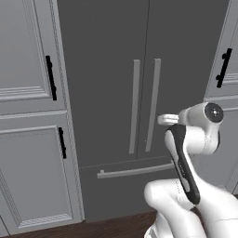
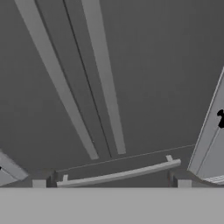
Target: Grab a lemon wedge from the fridge and one ice cube from the ice bowl, and put them in the glass of lemonade.
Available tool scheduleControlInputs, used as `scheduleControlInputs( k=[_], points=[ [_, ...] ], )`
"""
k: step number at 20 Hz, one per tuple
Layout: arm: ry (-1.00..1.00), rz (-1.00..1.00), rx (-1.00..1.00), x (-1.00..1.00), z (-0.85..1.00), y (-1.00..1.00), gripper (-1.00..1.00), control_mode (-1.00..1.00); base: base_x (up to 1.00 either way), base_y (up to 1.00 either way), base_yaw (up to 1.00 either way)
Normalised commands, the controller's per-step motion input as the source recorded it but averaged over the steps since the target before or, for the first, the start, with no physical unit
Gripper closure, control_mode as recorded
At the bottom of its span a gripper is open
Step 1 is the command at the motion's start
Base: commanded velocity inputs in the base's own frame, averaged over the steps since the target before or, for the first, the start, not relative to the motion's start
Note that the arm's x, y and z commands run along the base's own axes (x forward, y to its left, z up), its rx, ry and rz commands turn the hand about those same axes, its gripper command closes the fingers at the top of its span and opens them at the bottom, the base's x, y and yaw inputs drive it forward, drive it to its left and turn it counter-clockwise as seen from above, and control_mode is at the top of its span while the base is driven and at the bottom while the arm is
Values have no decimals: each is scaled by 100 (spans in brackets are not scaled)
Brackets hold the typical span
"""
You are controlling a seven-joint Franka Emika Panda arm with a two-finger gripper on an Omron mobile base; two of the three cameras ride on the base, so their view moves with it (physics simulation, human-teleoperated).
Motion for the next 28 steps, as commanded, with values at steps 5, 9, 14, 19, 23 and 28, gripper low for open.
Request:
scheduleControlInputs(
  k=[5, 9, 14, 19, 23, 28],
  points=[
    [26, -9, -9, 96, 57, 36, -100, -100, 0, 0, 0],
    [-4, 0, 0, 2, -1, 0, -100, -100, 0, 0, 0],
    [1, 0, 0, 5, -1, 11, -100, -100, 0, 0, 0],
    [14, 0, 0, 13, 0, 6, -100, 100, 10, 0, 0],
    [0, 0, 0, 0, 0, 0, -100, 100, 11, -1, 1],
    [0, 0, 0, 0, 0, 0, -100, 100, 30, -26, 0]
  ],
)
